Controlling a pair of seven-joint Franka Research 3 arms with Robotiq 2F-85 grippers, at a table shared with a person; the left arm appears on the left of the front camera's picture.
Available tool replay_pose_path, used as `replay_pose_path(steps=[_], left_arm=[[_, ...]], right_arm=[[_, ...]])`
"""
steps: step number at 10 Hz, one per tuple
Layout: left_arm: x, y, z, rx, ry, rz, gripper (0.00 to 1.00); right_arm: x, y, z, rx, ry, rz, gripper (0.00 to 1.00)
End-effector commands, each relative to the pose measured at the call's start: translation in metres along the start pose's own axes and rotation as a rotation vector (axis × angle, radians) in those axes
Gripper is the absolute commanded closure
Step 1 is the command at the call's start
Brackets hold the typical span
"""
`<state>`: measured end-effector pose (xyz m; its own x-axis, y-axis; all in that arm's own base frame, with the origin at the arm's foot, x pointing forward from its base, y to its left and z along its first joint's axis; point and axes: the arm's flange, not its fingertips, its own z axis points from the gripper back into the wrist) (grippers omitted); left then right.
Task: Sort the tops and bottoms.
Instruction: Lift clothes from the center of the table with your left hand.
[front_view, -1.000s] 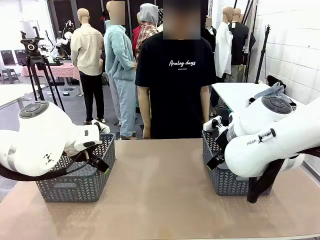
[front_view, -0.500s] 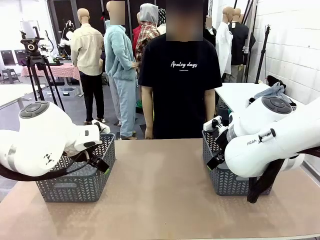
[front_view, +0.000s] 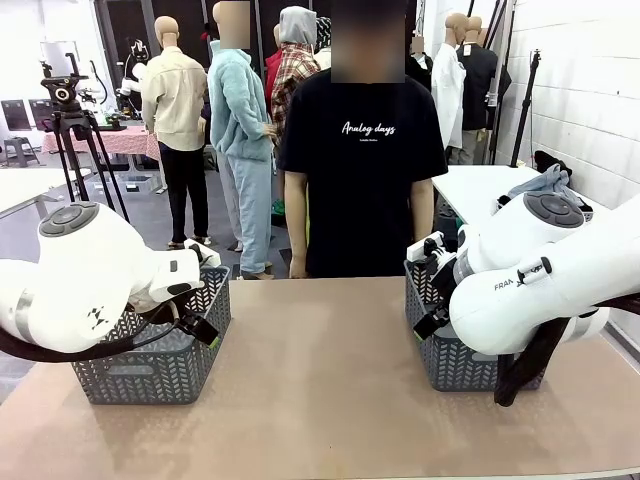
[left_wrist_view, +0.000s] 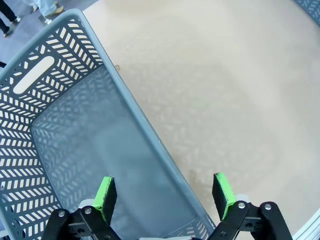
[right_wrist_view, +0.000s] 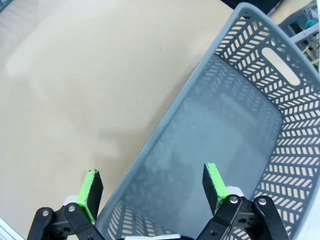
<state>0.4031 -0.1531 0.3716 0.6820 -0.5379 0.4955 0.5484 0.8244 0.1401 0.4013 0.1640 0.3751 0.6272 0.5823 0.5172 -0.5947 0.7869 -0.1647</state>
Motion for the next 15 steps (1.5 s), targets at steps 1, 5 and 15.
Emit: replay_pose_path(steps=[1, 5, 15], left_arm=[[-0.0005, 0.0015, 0.0, 0.0, 0.0, 0.003, 0.0], [-0.0005, 0.0015, 0.0, 0.0, 0.0, 0.003, 0.0], [-0.0005, 0.0015, 0.0, 0.0, 0.0, 0.003, 0.0]], right_arm=[[-0.0007, -0.0012, -0.0001, -0.001, 0.0, -0.003, 0.0], [-0.0007, -0.0012, -0.0001, -0.001, 0.0, -0.003, 0.0], [-0.0007, -0.0012, -0.0001, -0.001, 0.0, -0.003, 0.0]])
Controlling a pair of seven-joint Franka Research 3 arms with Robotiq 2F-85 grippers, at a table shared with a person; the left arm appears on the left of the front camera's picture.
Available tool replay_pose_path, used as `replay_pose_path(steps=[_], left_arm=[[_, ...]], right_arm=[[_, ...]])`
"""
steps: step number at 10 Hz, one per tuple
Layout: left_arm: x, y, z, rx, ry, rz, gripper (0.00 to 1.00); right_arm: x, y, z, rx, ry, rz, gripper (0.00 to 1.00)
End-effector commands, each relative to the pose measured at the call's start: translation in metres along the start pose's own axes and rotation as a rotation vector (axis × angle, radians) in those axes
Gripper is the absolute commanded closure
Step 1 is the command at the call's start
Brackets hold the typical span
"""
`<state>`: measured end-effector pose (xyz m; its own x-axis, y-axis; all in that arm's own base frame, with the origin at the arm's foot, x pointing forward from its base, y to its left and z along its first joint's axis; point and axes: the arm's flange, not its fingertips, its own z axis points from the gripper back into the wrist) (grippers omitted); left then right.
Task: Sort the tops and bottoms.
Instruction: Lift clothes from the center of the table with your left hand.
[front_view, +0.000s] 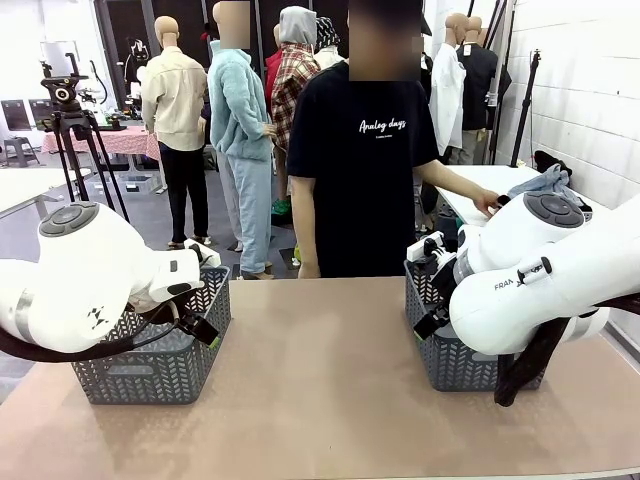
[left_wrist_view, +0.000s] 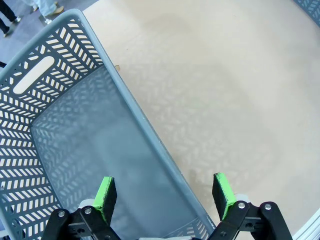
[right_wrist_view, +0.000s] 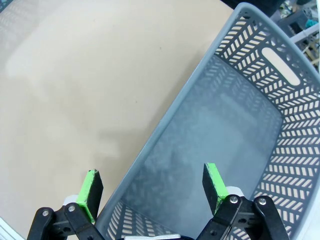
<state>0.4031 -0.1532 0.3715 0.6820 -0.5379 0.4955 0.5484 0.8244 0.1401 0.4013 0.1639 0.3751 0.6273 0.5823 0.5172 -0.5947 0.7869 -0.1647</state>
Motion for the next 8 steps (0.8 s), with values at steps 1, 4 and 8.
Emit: replay_pose_path(steps=[1, 4, 8], left_arm=[[-0.0005, 0.0016, 0.0, 0.0, 0.0, 0.003, 0.0], [-0.0005, 0.0016, 0.0, 0.0, 0.0, 0.003, 0.0], [-0.0005, 0.0016, 0.0, 0.0, 0.0, 0.003, 0.0]], right_arm=[[-0.0006, -0.0012, -0.0001, -0.001, 0.0, -0.003, 0.0], [-0.0006, -0.0012, -0.0001, -0.001, 0.0, -0.003, 0.0], [-0.0006, -0.0012, -0.0001, -0.001, 0.0, -0.003, 0.0]])
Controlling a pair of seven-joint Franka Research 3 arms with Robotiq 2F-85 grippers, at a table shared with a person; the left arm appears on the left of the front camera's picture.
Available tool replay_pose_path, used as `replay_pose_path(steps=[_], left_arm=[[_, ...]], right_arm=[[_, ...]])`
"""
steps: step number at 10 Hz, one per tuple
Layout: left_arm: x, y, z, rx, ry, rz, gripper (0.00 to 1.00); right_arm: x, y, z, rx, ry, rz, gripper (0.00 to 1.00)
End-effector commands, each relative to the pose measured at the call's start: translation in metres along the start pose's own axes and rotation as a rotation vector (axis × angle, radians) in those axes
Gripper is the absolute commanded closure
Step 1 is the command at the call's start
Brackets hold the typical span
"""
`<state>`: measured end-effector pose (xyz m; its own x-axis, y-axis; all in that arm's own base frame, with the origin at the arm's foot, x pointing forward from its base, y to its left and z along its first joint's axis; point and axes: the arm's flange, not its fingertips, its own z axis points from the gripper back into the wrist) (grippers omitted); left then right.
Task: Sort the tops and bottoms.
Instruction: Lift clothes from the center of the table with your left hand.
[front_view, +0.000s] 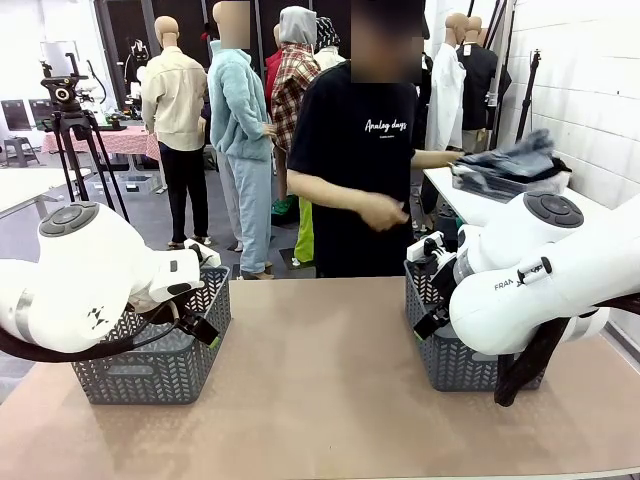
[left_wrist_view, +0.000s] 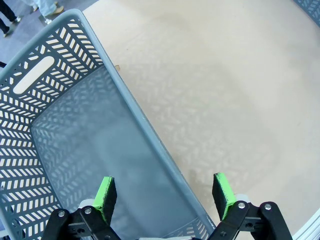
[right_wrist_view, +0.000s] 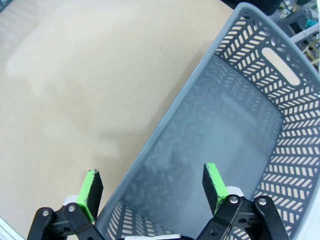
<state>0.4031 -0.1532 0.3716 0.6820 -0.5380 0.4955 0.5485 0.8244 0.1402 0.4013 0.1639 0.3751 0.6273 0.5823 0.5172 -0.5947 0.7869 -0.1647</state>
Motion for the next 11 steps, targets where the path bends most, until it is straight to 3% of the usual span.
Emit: replay_pose_path(steps=[1, 9, 11], left_arm=[[-0.001, 0.002, 0.0, 0.0, 0.0, 0.003, 0.0], [0.0, 0.0, 0.0, 0.0, 0.0, 0.0, 0.0], [0.003, 0.008, 0.029, 0.028, -0.038, -0.032, 0.0]], right_arm=[[-0.001, -0.001, 0.0, -0.001, 0.0, -0.003, 0.0], [0.0, 0.0, 0.0, 0.0, 0.0, 0.0, 0.0], [0.002, -0.015, 0.032, -0.007, -0.065, -0.026, 0.0]])
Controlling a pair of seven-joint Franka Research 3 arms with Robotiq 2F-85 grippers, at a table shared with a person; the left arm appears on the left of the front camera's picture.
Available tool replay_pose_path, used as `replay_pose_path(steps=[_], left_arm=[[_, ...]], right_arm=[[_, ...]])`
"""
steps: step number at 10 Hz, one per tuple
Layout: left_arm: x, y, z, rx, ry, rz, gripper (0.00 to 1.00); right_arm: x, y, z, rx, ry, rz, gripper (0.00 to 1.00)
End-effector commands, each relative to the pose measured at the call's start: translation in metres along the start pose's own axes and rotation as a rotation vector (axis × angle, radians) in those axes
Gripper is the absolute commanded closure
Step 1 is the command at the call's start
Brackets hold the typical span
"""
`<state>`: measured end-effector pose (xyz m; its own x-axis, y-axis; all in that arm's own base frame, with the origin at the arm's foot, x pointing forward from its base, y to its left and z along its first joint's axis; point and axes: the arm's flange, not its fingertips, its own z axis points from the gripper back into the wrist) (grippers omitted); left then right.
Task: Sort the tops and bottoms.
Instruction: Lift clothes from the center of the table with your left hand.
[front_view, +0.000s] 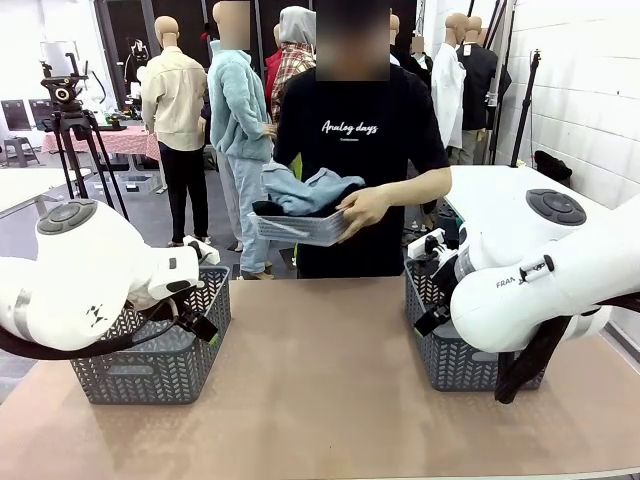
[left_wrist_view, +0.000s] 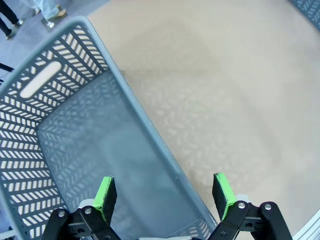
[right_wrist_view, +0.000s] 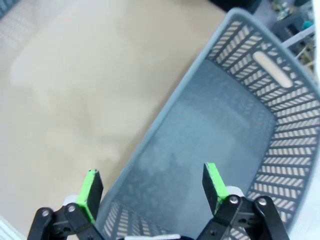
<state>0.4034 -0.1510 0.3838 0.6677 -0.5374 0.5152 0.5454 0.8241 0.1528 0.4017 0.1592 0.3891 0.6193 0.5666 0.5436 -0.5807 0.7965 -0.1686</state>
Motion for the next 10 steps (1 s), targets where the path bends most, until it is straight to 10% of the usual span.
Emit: replay_pose_path(steps=[1, 7, 10], left_arm=[[0.003, 0.014, 0.036, 0.03, -0.062, -0.027, 0.0], [-0.011, 0.077, 0.152, -0.042, -0.195, 0.001, 0.0], [-0.016, 0.088, 0.172, -0.075, -0.258, -0.01, 0.0]], right_arm=[[-0.001, -0.023, 0.039, 0.003, -0.083, -0.034, 0.0], [-0.021, -0.076, 0.139, 0.058, -0.305, -0.145, 0.0], [-0.023, -0.077, 0.138, 0.08, -0.266, -0.13, 0.0]])
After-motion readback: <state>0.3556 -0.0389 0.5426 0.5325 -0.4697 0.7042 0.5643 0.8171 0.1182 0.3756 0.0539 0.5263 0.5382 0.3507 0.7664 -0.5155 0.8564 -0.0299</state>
